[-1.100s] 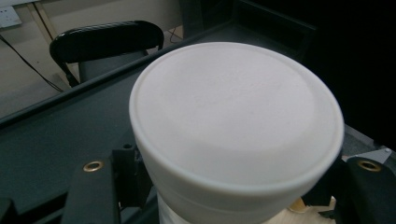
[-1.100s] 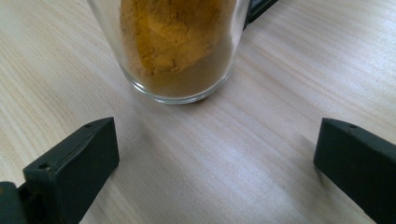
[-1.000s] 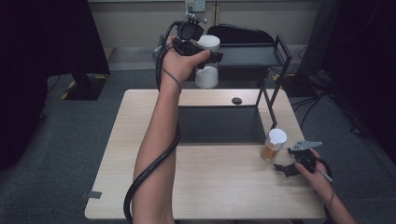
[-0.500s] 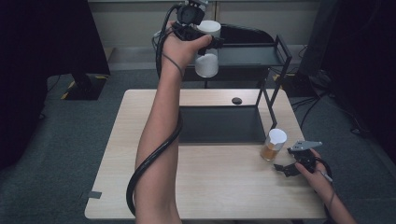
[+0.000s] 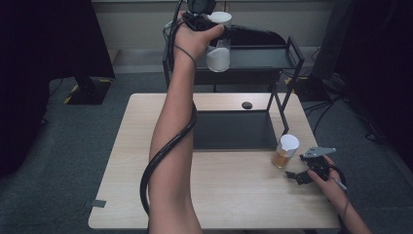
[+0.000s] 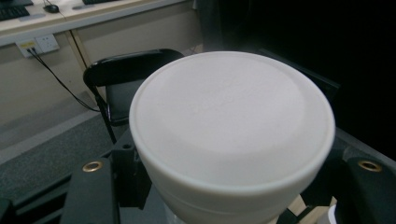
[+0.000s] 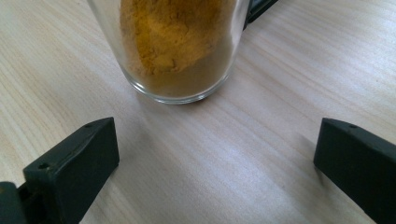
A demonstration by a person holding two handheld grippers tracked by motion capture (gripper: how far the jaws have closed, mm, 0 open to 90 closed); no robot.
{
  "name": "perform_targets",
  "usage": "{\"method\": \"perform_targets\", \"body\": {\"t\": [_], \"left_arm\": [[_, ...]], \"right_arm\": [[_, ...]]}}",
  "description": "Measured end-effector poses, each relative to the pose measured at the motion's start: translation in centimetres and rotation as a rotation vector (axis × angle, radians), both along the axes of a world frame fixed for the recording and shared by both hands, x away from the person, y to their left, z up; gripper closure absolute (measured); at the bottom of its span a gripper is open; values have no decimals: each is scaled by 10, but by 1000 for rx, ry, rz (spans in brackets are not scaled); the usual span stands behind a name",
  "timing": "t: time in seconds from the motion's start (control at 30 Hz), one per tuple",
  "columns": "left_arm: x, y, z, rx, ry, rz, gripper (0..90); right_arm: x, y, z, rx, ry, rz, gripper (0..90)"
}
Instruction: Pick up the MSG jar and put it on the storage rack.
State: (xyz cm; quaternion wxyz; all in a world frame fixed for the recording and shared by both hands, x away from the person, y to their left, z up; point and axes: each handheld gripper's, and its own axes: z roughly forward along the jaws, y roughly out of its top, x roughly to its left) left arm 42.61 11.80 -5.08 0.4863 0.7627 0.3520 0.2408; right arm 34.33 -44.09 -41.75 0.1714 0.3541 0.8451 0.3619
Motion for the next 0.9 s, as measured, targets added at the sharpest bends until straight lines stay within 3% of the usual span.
{"method": "perform_targets", "body": {"t": [0.37,0.63,0.9], "left_arm": [[18,-3,-1,-19,9,58,337],[33,-4,-8,-15,12,99,337],[39,-11,-13,11,19,114,337]], "right_arm": [[0,0,0,0,0,0,0],[0,0,0,0,0,0,0],[0,0,0,0,0,0,0]]}}
